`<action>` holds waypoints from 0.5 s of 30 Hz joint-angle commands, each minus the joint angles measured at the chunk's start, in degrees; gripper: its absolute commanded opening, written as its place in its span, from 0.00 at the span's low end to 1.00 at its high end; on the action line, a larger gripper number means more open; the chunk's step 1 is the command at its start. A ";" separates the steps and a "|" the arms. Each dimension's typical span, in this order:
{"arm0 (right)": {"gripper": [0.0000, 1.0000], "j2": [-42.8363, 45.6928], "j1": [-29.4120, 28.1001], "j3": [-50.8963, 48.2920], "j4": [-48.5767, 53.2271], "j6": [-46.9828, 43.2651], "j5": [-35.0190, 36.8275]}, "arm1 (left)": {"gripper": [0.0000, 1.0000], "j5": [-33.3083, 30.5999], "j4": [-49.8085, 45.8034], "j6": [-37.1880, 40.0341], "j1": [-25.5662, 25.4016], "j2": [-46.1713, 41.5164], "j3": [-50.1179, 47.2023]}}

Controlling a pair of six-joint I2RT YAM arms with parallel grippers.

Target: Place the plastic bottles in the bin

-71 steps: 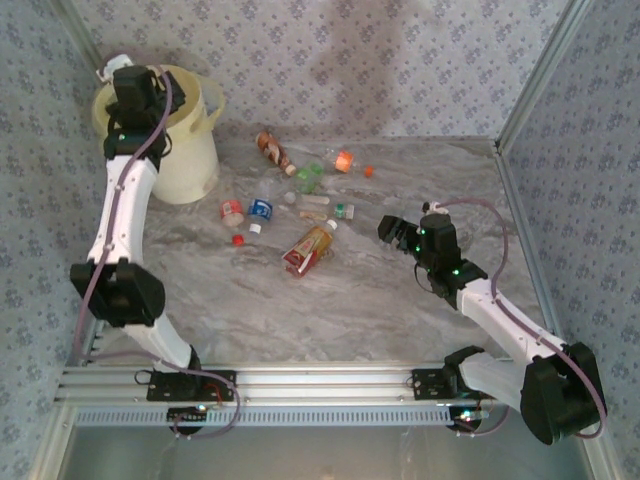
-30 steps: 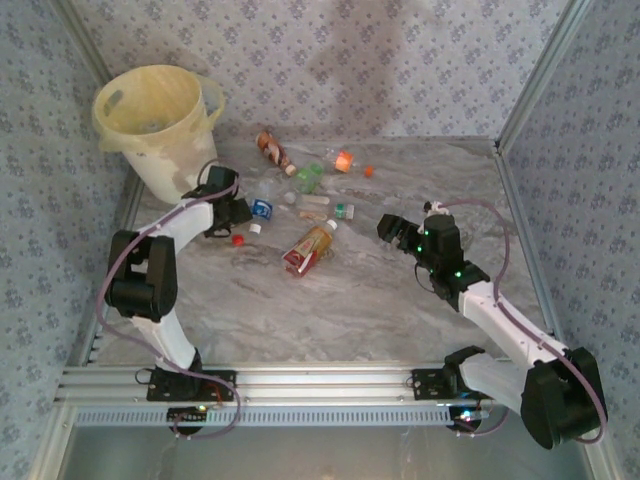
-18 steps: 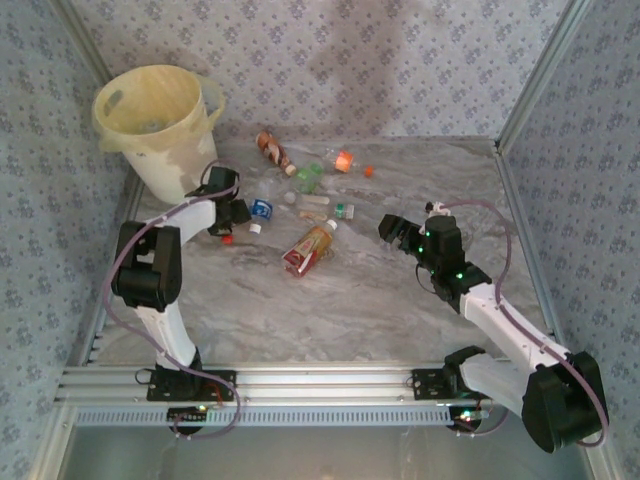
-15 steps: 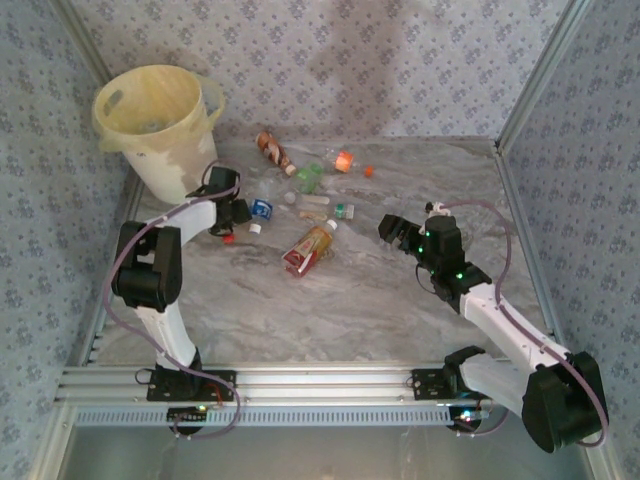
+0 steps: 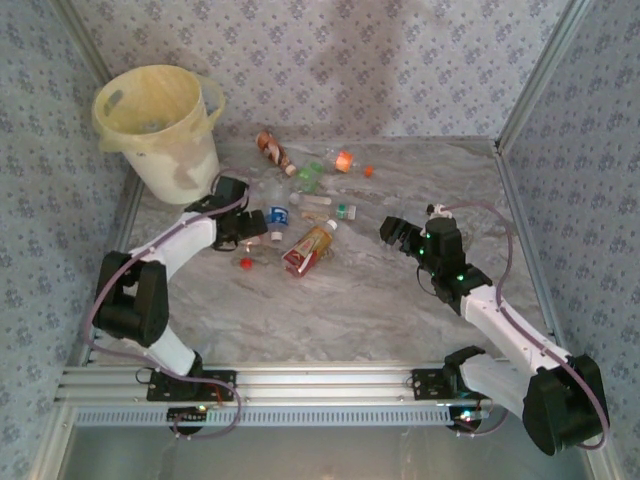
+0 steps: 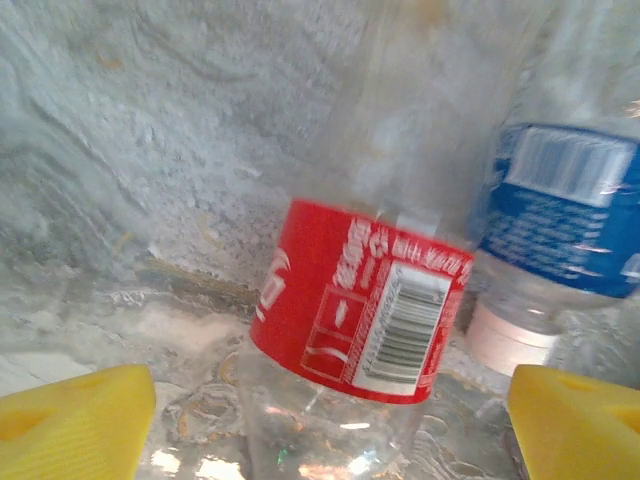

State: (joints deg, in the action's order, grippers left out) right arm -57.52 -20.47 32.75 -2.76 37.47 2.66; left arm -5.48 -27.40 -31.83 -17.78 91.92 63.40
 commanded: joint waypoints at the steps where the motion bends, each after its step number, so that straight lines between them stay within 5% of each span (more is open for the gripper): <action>1: 1.00 0.62 0.17 -0.68 0.04 -0.91 1.44 | 0.96 1.95 -5.30 7.41 1.60 2.06 6.74; 15: 1.00 1.30 0.10 -1.89 -0.20 -0.91 1.96 | 0.83 12.51 -10.13 14.32 4.51 19.71 21.83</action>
State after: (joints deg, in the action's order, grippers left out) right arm -57.30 -20.47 31.24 -2.79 37.06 3.29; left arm 4.25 -34.59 -19.66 -13.50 109.27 82.30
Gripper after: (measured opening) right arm 0.999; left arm 0.841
